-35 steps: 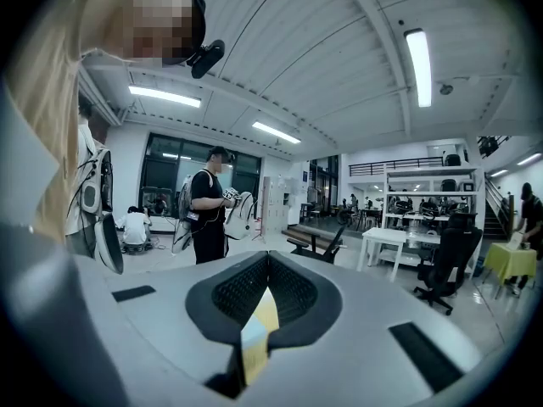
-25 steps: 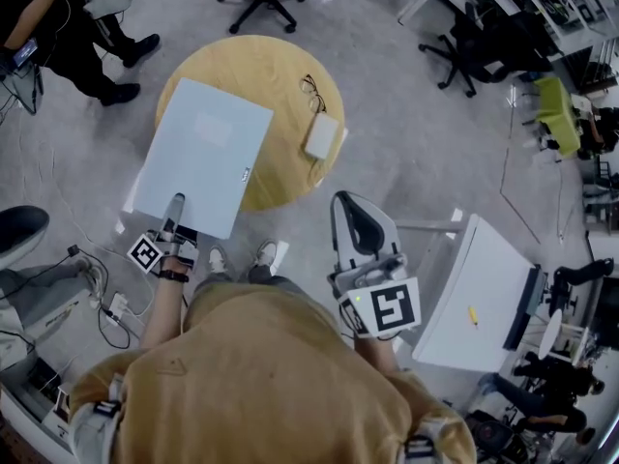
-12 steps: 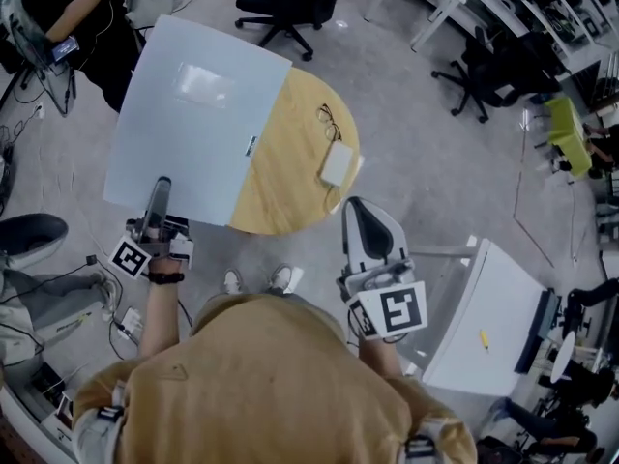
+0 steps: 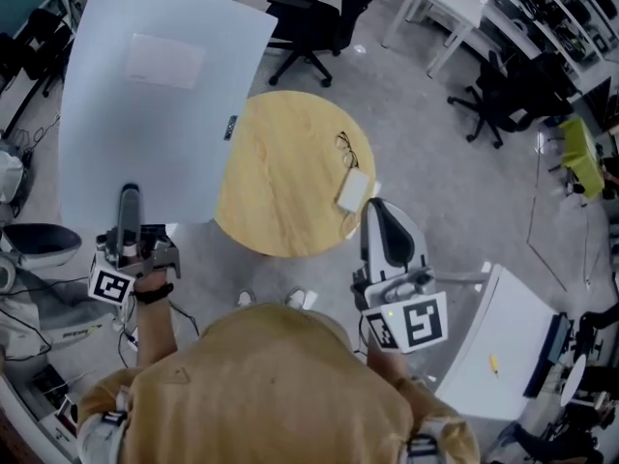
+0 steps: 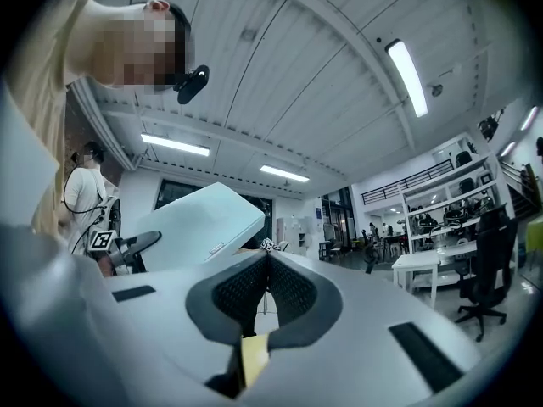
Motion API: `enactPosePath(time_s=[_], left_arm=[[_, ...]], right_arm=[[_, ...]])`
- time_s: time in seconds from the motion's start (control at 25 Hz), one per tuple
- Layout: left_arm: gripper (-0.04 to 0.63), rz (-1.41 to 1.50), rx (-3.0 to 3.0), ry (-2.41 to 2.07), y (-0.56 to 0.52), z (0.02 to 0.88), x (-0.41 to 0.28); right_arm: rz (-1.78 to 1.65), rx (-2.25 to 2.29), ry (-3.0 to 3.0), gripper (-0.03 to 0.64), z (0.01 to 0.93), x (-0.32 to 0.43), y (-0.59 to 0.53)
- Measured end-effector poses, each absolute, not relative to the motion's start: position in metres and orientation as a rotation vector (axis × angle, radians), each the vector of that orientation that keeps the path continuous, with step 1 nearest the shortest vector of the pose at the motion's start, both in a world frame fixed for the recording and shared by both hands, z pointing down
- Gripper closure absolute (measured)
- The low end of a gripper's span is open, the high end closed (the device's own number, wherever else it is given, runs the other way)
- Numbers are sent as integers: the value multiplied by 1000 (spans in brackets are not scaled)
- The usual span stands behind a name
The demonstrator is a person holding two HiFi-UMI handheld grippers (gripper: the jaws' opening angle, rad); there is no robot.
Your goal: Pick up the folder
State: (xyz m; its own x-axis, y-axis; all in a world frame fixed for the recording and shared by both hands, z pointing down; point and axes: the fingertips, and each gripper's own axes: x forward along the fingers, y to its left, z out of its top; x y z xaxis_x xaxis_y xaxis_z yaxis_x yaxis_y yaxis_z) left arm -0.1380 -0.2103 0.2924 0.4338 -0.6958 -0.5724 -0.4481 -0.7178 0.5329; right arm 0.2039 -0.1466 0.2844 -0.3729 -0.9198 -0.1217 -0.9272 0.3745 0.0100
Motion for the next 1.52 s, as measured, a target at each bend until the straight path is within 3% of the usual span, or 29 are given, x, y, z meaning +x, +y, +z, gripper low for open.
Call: enactPosePath(time_s=[0.96,1.52], left_arm=[[324,-1240,2595,-1707,-137,176,-239],[323,-1195,2600,-1724,-144,169,-252]], right_arm=[[310,-1646,2510,617,246,177,-175],[301,-1614,2549,617,244,147,-177]])
